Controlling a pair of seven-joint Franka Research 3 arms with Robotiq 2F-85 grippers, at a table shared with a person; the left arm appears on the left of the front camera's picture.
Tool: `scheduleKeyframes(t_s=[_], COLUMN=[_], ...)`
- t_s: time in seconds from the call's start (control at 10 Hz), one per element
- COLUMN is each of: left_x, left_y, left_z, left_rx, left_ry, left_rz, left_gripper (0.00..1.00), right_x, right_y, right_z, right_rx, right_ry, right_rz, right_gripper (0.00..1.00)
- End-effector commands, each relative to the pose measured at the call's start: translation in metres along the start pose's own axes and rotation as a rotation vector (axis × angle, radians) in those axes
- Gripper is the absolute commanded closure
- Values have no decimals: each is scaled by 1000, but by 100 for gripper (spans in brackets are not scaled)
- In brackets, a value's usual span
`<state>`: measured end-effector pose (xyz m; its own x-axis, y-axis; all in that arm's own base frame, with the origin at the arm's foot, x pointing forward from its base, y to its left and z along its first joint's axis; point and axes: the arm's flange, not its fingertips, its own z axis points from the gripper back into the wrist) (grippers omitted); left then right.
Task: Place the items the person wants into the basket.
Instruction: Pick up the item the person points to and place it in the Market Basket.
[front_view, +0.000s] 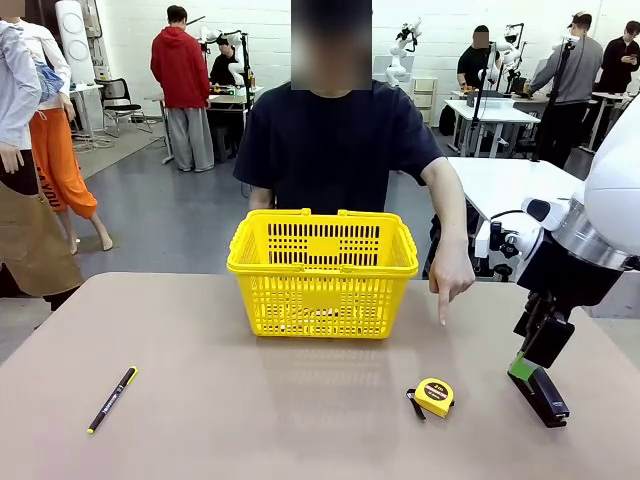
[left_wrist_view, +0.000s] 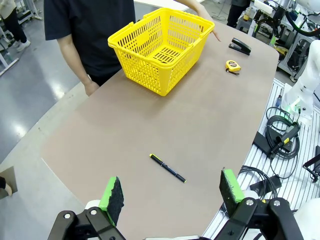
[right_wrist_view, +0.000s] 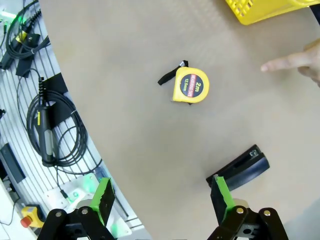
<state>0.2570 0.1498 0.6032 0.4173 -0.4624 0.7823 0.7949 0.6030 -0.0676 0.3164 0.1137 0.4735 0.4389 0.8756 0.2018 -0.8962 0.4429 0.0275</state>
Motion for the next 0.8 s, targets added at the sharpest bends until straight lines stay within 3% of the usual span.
scheduleKeyframes(t_s=[0.0,0.3,0.7], left_x=[0,0,0], left_y=[2,2,2], left_z=[0,0,0], left_rx=[2,2,2], left_ry=[-23,-23,-23], left_rz=[-22,-22,-22], left_gripper=[0,0,0], right_x=[0,48,83], right_y=[0,-15,-23], right_z=[0,-46,-105], right_rx=[0,25,-48], right_ry=[0,68,90], right_rz=[0,-4,90], right_gripper=[0,0,0])
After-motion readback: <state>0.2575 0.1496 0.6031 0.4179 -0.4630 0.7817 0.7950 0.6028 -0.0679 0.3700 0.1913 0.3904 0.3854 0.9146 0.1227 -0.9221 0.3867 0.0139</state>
